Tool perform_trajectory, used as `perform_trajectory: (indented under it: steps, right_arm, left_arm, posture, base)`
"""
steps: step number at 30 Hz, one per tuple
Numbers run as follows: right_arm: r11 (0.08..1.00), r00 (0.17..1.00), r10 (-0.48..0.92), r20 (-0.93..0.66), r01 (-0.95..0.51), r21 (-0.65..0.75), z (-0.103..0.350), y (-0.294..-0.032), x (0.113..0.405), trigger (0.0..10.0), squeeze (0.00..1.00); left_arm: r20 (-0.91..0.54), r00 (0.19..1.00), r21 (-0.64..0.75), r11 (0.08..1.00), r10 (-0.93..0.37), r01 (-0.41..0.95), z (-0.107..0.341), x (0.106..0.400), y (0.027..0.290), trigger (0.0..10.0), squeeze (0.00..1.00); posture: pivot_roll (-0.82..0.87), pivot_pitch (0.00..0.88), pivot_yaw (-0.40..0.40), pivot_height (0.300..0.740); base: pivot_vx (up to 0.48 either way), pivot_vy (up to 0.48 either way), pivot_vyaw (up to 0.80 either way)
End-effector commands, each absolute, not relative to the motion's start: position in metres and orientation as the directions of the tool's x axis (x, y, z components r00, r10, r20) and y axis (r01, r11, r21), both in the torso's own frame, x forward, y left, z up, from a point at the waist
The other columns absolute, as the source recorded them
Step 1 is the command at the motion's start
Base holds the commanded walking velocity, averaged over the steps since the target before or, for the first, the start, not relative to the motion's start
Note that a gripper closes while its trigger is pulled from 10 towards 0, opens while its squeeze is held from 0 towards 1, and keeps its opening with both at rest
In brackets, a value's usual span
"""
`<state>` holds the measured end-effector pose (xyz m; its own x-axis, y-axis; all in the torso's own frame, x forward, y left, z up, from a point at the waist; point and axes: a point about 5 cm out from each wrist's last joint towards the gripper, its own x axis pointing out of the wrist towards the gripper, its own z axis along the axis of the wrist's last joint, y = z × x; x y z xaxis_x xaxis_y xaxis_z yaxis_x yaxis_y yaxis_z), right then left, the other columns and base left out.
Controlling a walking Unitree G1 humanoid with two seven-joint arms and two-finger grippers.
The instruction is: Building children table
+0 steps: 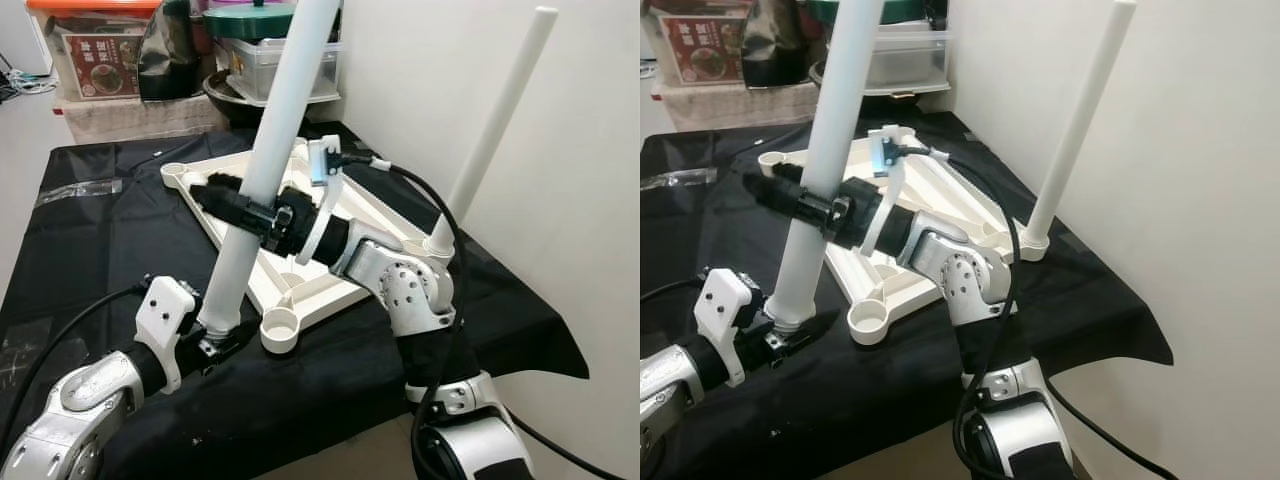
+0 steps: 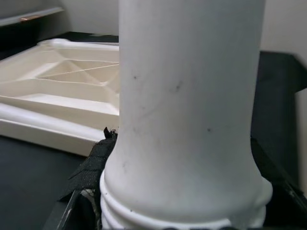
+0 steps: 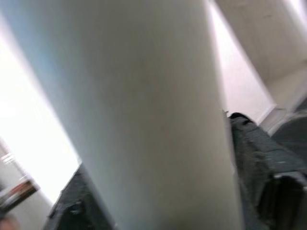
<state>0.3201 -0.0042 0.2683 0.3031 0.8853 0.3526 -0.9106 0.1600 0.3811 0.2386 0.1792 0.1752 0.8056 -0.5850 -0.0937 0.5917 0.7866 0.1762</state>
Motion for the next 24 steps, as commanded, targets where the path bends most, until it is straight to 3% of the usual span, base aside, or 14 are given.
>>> perform_trajectory:
  steps: [1,2,4,5,6,11,14,17,24]
  right_arm:
    - [0.239,0.382,0.862,0.334,-0.886,0.397,0.27,-0.003,0.327,10.0,0.0]
    - [0.239,0.382,0.862,0.334,-0.886,0.397,0.27,-0.003,0.327,10.0,0.0]
    - [0.321,0.511,0.803,0.307,-0.805,0.499,0.263,-0.006,0.335,10.0,0.0]
    - [0.321,0.511,0.803,0.307,-0.805,0.499,0.263,-0.006,0.335,10.0,0.0]
    - [0.352,0.569,0.771,0.285,-0.755,0.554,0.255,-0.004,0.336,10.0,0.0]
    - [0.367,0.59,0.761,0.27,-0.735,0.571,0.247,0.0,0.334,10.0,0.0]
    - [0.409,0.652,0.725,0.223,-0.668,0.622,0.233,0.004,0.335,10.0,0.0]
    - [0.412,0.667,0.713,0.216,-0.649,0.64,0.232,0.005,0.335,10.0,0.0]
    - [0.344,0.667,0.711,0.223,-0.607,0.716,0.236,0.015,0.332,10.0,0.0]
  left_arm:
    - [-0.07,0.832,0.238,0.801,-0.55,0.549,0.179,0.246,0.178,10.0,0.0]
    - [-0.07,0.832,0.238,0.801,-0.55,0.549,0.179,0.246,0.178,10.0,0.0]
    - [-0.044,0.897,0.308,0.849,-0.439,0.43,0.181,0.259,0.18,10.0,0.0]
    - [-0.044,0.897,0.308,0.849,-0.439,0.43,0.181,0.259,0.18,10.0,0.0]
    - [-0.044,0.908,0.33,0.852,-0.417,0.407,0.177,0.265,0.171,10.0,0.0]
    - [-0.054,0.9,0.335,0.842,-0.432,0.424,0.172,0.267,0.159,10.0,0.0]
    - [-0.067,0.88,0.343,0.817,-0.471,0.463,0.167,0.268,0.132,10.0,0.0]
    - [-0.07,0.87,0.343,0.808,-0.487,0.48,0.165,0.266,0.126,10.0,0.0]
    - [-0.073,0.869,0.381,0.791,-0.49,0.478,0.16,0.266,0.115,10.0,0.0]
  posture:
    - [0.13,0.0,-0.081,0.74]
    - [0.13,0.0,-0.081,0.74]
    - [0.13,0.0,-0.083,0.74]
    - [0.13,0.0,-0.083,0.74]
    - [0.12,0.0,-0.08,0.74]
    - [0.12,0.0,-0.08,0.74]
    - [0.12,0.0,-0.078,0.74]
    - [0.12,0.0,-0.077,0.74]
    - [0.13,0.0,-0.083,0.74]
  base:
    - [0.0,0.0,0.0]
    - [0.0,0.0,0.0]
    - [0.0,0.0,0.0]
    - [0.0,0.0,0.0]
    - [0.0,0.0,0.0]
    - [0.0,0.0,0.0]
    - [0.0,0.0,0.0]
    - [0.0,0.0,0.0]
    - [0.0,0.0,0.0]
